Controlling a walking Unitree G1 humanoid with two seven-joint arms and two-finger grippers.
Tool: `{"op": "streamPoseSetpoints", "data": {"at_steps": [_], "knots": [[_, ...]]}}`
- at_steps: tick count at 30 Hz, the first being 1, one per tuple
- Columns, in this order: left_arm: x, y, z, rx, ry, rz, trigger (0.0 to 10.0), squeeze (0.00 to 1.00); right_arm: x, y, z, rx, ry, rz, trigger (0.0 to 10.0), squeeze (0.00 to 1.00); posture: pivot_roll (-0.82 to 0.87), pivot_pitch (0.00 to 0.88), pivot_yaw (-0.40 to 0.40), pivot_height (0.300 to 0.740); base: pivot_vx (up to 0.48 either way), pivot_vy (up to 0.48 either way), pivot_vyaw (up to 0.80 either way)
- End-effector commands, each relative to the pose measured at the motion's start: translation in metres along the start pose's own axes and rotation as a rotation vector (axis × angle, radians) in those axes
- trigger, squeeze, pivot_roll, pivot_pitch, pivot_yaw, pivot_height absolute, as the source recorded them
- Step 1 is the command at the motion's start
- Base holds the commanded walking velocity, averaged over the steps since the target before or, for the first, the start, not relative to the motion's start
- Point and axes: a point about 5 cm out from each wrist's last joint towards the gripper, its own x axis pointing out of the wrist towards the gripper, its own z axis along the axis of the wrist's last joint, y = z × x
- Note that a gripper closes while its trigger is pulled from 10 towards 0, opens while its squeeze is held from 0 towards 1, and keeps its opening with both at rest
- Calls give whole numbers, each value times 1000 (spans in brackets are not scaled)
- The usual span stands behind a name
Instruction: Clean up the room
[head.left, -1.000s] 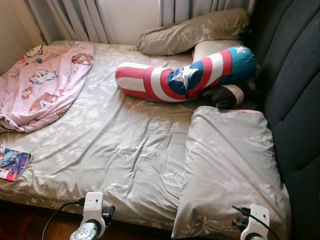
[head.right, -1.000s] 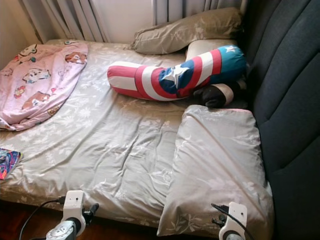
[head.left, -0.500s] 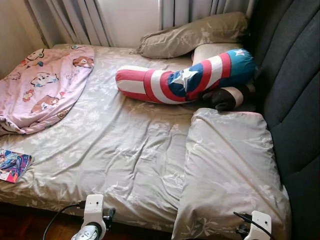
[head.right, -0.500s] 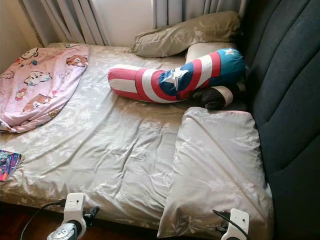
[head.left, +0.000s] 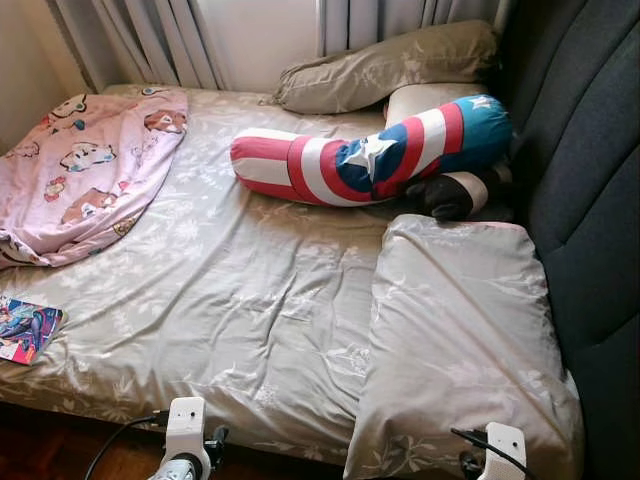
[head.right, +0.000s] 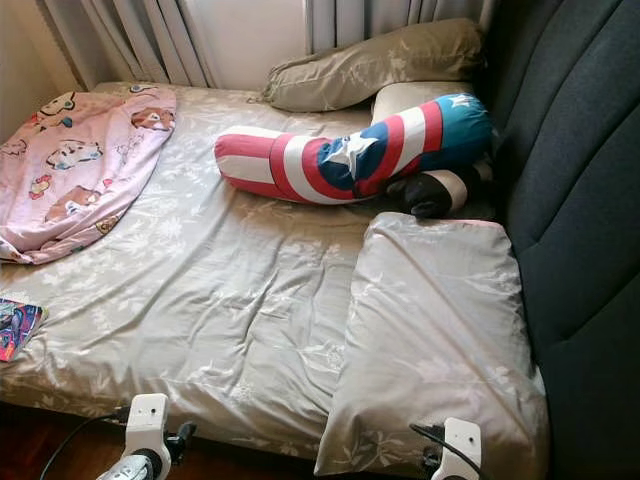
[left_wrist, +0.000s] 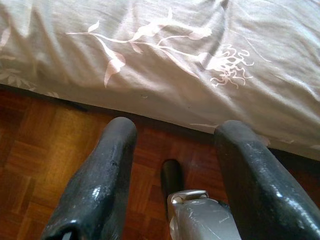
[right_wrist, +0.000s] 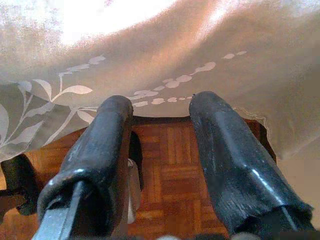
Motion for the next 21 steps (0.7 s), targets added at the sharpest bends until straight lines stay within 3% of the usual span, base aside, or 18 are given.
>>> {"op": "streamPoseSetpoints", "data": {"at_steps": [1, 5, 6, 7, 14, 15, 16, 21], "knots": [[-1, 0, -7, 20, 35, 1, 10000, 0, -1, 1, -8, 0, 33, 1, 10000, 0, 26, 123, 8, 740, 0, 0, 0], [-2, 0, -10, 26, 47, 3, 10000, 0, -2, 1, -10, 1, 38, 9, 10000, 0, 27, 128, 9, 740, 0, 0, 0], [-3, 0, -11, 25, 50, 2, 10000, 0, -2, 1, -10, 2, 37, 11, 10000, 655, 27, 129, 9, 740, 0, 0, 0], [-3, 0, -11, 23, 52, 0, 10000, 0, -2, 1, -10, 3, 37, 12, 10000, 1000, 27, 129, 9, 740, 0, 0, 0], [-4, 2, -15, 8, 63, 6, 10000, 0, -2, 0, -11, -3, 37, 7, 10000, 1000, 27, 135, 8, 740, 0, 0, 0], [-4, 2, -15, 8, 63, 6, 10000, 0, -2, 0, -11, -1, 40, 4, 10000, 961, 27, 135, 8, 740, 0, 0, 0], [-4, 2, -15, 8, 64, 6, 10000, 0, -2, 0, -11, -3, 43, 4, 10000, 0, 26, 136, 8, 740, 0, 0, 0], [-5, 3, -17, 6, 73, 3, 10000, 0, -2, 0, -12, -5, 47, 6, 10000, 0, 25, 135, 7, 740, 0, 0, 0]]}}
